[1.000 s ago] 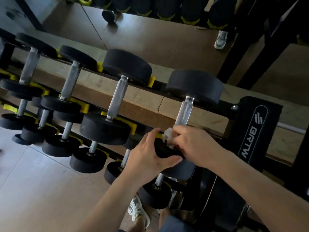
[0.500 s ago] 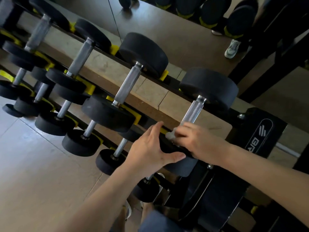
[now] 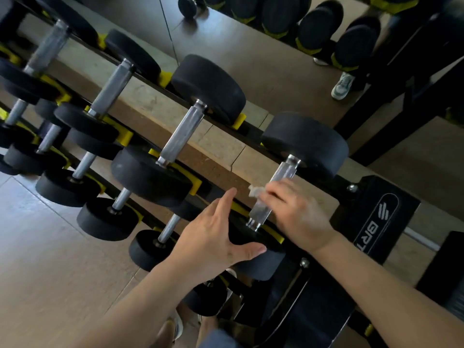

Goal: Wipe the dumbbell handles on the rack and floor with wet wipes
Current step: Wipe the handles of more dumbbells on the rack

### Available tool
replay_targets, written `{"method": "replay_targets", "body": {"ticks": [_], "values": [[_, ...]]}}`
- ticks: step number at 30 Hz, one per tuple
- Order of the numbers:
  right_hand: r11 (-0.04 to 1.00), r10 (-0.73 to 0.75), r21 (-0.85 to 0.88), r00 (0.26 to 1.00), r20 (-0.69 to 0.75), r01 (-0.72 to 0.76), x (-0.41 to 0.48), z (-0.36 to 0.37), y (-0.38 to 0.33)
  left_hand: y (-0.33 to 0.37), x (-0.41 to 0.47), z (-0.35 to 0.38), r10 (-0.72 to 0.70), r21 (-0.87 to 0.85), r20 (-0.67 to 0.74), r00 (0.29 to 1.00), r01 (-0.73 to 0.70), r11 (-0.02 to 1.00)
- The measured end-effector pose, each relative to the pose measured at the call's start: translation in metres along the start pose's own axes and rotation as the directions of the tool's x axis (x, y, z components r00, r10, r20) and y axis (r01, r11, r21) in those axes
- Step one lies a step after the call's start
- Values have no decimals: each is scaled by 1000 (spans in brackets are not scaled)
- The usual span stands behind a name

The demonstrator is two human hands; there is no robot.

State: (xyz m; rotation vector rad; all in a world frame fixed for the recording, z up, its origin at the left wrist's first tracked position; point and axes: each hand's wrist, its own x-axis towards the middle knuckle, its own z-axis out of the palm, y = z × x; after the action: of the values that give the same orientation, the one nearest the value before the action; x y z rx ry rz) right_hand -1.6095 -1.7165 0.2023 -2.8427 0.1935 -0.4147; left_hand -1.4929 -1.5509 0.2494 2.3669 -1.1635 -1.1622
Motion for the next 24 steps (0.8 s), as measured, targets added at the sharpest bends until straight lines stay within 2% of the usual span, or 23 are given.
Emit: {"method": "replay_targets", "body": {"ticks": [2,3,4,7,8,9,11,12,13,15,16,17,18,19,20,21,22,23,24], "values": [[984,178,13,958,-226,-179,12,-3,14,1,1,0,21,19,1,1000,-21,1000],[969,246,58,927,-283,-239,12,0,10,1,1,0,18,32,-4,1000,-18,999],[964,265,84,926,-269,-252,9,5,1,1,2,0,17,44,-9,1000,-16,999],[986,143,112,979,-149,-127,-11,16,-22,3,0,1,60,80,-10,998,-59,995],[986,146,100,973,-179,-130,-9,14,-13,5,0,0,90,109,-2,996,-89,990],[977,210,90,943,-258,-193,-4,14,-2,8,0,-1,116,144,8,993,-116,983],[911,408,152,792,-455,-382,7,13,8,13,-1,-2,164,209,12,986,-163,964],[872,486,220,723,-491,-436,9,14,2,16,0,-3,209,233,-21,978,-198,952],[852,523,271,699,-487,-448,7,18,-10,20,2,-3,276,237,-78,958,-251,939],[822,565,371,698,-440,-432,-2,24,-29,31,11,-4,388,174,-190,902,-358,917],[775,622,444,667,-410,-450,-5,22,-32,36,19,-3,423,158,-232,876,-395,905],[677,724,539,584,-368,-500,-4,20,-30,41,31,-2,444,162,-280,851,-414,896],[523,844,639,447,-297,-564,0,17,-25,45,45,-1,447,161,-329,832,-417,894],[322,942,728,278,-186,-605,5,14,-20,50,58,1,432,140,-380,818,-410,901],[120,990,810,126,-57,-574,11,11,-14,54,71,2,407,100,-432,805,-406,909],[-43,998,876,17,59,-481,16,11,-11,57,82,3,379,52,-484,789,-406,912],[-157,988,916,-56,146,-370,19,12,-9,60,91,5,348,11,-529,774,-404,915],[-227,973,936,-103,206,-271,22,12,-7,63,98,6,318,-11,-561,764,-391,920],[-253,965,942,-126,230,-221,23,11,-7,66,104,8,302,-6,-584,754,-376,927]]}}
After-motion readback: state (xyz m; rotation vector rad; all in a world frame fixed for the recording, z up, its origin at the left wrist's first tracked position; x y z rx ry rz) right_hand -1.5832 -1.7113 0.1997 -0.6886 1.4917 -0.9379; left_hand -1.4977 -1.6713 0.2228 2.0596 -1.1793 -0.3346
